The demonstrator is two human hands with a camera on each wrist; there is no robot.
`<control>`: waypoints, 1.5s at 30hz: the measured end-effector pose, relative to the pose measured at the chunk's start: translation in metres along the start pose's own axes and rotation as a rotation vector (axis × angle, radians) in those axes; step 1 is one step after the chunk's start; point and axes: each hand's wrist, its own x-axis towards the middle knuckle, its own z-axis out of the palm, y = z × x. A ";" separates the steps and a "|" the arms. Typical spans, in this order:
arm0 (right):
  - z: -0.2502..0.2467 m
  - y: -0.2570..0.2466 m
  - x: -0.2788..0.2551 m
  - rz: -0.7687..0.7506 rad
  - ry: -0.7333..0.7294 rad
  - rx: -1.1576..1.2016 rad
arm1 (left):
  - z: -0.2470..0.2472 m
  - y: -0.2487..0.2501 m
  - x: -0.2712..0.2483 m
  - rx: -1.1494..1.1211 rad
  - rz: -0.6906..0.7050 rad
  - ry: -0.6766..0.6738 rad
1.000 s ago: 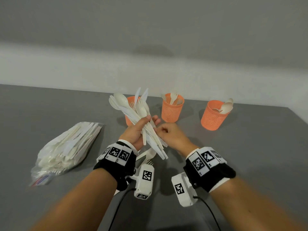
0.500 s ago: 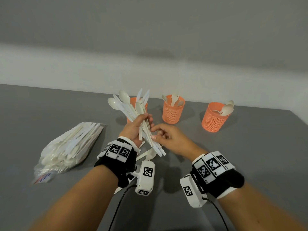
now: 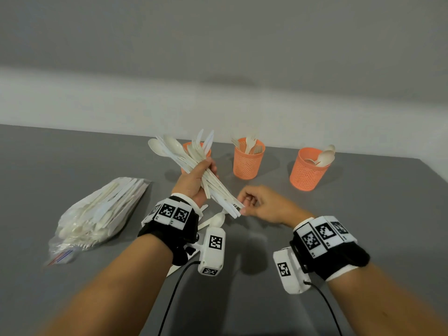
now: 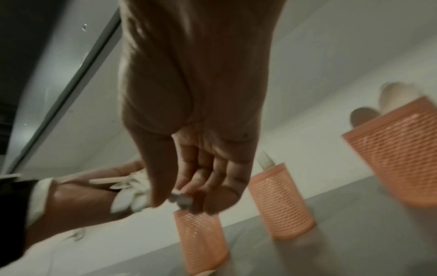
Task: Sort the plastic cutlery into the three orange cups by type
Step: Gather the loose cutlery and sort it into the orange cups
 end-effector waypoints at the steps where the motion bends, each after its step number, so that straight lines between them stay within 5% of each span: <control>1: -0.004 0.005 -0.003 0.043 -0.041 -0.014 | 0.000 0.002 0.000 -0.017 -0.007 0.021; 8: 0.010 -0.010 -0.002 0.035 -0.047 0.062 | 0.011 -0.009 -0.004 0.005 0.025 0.036; 14: 0.012 -0.006 -0.010 0.085 -0.199 0.360 | 0.010 -0.005 -0.005 -0.061 0.037 0.032; 20: 0.002 0.009 -0.018 0.175 -0.311 0.329 | 0.003 0.006 -0.007 -0.122 0.038 0.037; 26: 0.018 -0.008 0.000 0.160 -0.238 0.406 | 0.000 0.004 -0.005 -0.059 0.080 0.103; 36: 0.002 0.024 0.002 0.213 -0.341 0.397 | -0.051 0.060 0.011 -0.045 0.224 0.219; 40: -0.002 0.013 0.025 0.184 -0.225 0.414 | -0.063 0.069 0.011 0.028 0.209 0.220; 45: -0.010 -0.042 0.083 -0.106 0.209 0.326 | -0.070 0.065 0.015 0.107 0.146 0.179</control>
